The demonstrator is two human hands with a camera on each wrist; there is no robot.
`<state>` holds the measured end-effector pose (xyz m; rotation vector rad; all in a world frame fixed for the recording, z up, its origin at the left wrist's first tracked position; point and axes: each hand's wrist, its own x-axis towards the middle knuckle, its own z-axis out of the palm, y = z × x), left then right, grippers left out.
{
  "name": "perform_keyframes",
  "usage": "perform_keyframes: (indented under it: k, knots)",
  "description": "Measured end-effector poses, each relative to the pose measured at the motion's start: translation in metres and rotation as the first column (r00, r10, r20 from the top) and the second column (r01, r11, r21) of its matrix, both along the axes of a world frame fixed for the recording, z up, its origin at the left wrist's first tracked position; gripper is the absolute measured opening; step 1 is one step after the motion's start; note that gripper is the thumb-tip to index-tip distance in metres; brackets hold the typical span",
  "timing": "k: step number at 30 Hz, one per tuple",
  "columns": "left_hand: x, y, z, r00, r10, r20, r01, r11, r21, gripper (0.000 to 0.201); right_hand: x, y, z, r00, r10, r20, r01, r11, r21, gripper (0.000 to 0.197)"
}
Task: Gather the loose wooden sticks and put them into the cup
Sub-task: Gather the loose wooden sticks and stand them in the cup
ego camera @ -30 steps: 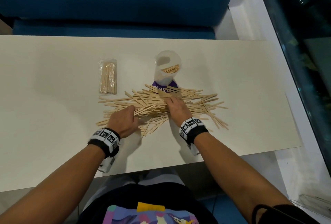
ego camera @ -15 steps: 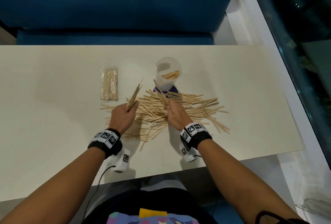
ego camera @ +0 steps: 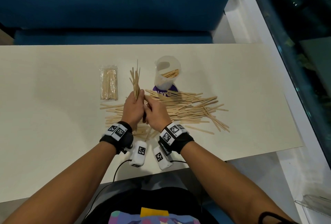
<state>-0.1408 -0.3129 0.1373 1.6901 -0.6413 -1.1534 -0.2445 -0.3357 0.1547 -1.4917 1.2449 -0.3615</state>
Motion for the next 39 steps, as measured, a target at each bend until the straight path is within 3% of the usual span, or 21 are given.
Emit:
perform_keyframes:
  k: [4,7,13,15,16,17,19,20,21,23,28,33,39]
  knots:
    - [0.007,-0.002,-0.002,0.997,0.070,-0.037,-0.070,0.998,0.006,0.042,0.000,-0.003,0.003,0.988,-0.137,0.074,0.122,0.976,0.179,0.017]
    - [0.012,-0.006,0.001,0.988,0.151,-0.024,-0.151,0.989,0.004,0.041,-0.002,-0.005,-0.001,0.995,-0.097,0.008,0.095,0.985,0.146,0.014]
    - [0.015,-0.014,0.006,0.937,0.290,-0.195,-0.301,0.953,-0.029,0.032,-0.009,-0.003,-0.008,0.993,-0.112,-0.029,0.112,0.994,-0.004,0.018]
    - [0.014,-0.018,0.012,0.902,0.365,-0.231,-0.387,0.921,-0.055,0.029,-0.013,0.001,-0.014,0.977,-0.213,-0.026,0.214,0.967,0.135,0.026]
    - [0.013,-0.020,0.015,0.886,0.387,-0.256,-0.417,0.906,-0.073,0.028,-0.015,0.003,-0.016,0.958,-0.287,0.006,0.270,0.909,0.316,0.032]
    - [0.012,-0.022,0.020,0.879,0.392,-0.270,-0.430,0.898,-0.096,0.027,-0.016,0.005,-0.015,0.924,-0.377,0.058,0.289,0.792,0.538,0.038]
    - [0.006,-0.023,0.028,0.892,0.372,-0.256,-0.417,0.897,-0.146,0.030,-0.019,0.008,-0.007,0.800,-0.583,0.139,0.182,0.458,0.870,0.053]
    - [0.002,-0.023,0.030,0.903,0.353,-0.247,-0.399,0.901,-0.172,0.032,-0.020,0.008,-0.002,0.733,-0.662,0.155,0.107,0.337,0.936,0.056]
    - [-0.001,-0.022,0.033,0.911,0.337,-0.239,-0.385,0.902,-0.195,0.034,-0.021,0.007,0.004,0.676,-0.719,0.160,0.058,0.268,0.962,0.056]
    - [-0.008,-0.020,0.037,0.926,0.331,-0.179,-0.366,0.903,-0.224,0.042,-0.019,0.003,0.011,0.603,-0.785,0.144,0.043,0.213,0.976,0.053]
    - [-0.018,-0.020,0.041,0.936,0.324,-0.140,-0.350,0.906,-0.240,0.042,-0.012,0.003,0.013,0.551,-0.834,0.028,0.156,0.136,0.978,0.021]
    - [-0.026,-0.014,0.041,0.962,0.257,-0.094,-0.273,0.926,-0.260,0.046,-0.015,0.004,0.019,0.532,-0.842,0.092,0.080,0.158,0.984,0.036]
    - [-0.031,-0.008,0.035,0.966,0.257,-0.036,-0.259,0.942,-0.214,0.061,-0.009,0.004,0.014,0.537,-0.838,0.101,0.084,0.172,0.982,0.027]
